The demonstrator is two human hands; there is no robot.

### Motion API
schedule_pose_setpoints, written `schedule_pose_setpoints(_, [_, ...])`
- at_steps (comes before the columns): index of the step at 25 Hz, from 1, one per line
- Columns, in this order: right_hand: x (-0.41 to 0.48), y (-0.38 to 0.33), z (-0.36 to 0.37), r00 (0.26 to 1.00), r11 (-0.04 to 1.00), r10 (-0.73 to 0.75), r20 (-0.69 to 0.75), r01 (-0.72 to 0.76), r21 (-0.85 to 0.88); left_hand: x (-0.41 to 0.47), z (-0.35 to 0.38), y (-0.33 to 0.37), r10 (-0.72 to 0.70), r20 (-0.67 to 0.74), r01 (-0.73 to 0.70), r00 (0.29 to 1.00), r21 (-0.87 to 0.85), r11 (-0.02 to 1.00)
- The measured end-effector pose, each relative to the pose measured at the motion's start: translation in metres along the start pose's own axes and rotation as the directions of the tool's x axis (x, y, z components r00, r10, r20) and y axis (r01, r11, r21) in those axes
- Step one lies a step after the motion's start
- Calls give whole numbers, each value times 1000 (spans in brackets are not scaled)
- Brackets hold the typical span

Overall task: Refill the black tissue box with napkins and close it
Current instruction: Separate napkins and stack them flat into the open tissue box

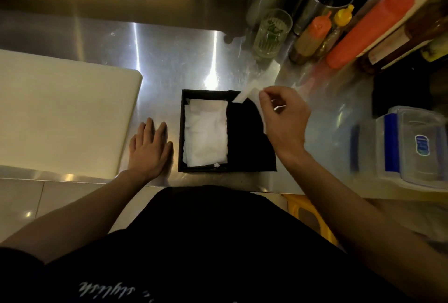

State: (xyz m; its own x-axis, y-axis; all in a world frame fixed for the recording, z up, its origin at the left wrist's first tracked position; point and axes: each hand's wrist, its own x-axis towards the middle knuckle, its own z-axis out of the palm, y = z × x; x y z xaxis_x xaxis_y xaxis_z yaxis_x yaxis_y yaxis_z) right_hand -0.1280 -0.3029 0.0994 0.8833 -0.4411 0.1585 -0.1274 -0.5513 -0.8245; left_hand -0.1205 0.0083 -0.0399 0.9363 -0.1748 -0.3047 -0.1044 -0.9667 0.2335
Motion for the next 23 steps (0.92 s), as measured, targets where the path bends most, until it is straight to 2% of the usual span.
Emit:
schedule_pose_setpoints(5, [-26, -45, 45, 994, 992, 104, 15, -105, 66, 0, 1, -6, 31, -7, -31, 999, -21, 999])
schedule_pose_setpoints(10, [-49, -30, 94, 965, 967, 247, 87, -241, -78, 2, 6, -15, 89, -12, -89, 996, -1, 996])
schedule_pose_setpoints(12, [-59, -24, 111, 950, 951, 274, 150, -244, -191, 3, 7, -21, 102, -8, -102, 995, -2, 995])
schedule_pose_setpoints(15, [-69, -16, 124, 921, 907, 263, 288, -134, -398, 3, 7, -23, 120, -20, -120, 993, -3, 993])
schedule_pose_setpoints(18, [-72, -9, 128, 865, 818, 254, 433, 47, -573, 3, 9, -26, 125, -29, -126, 992, -9, 992])
schedule_pose_setpoints(21, [-72, -10, 126, 867, 806, 193, 460, 127, -577, 2, 9, -25, 130, -36, -130, 991, -8, 991])
schedule_pose_setpoints(23, [-69, -13, 125, 895, 841, 65, 441, 188, -507, 2, 10, -25, 135, -43, -136, 990, -10, 991])
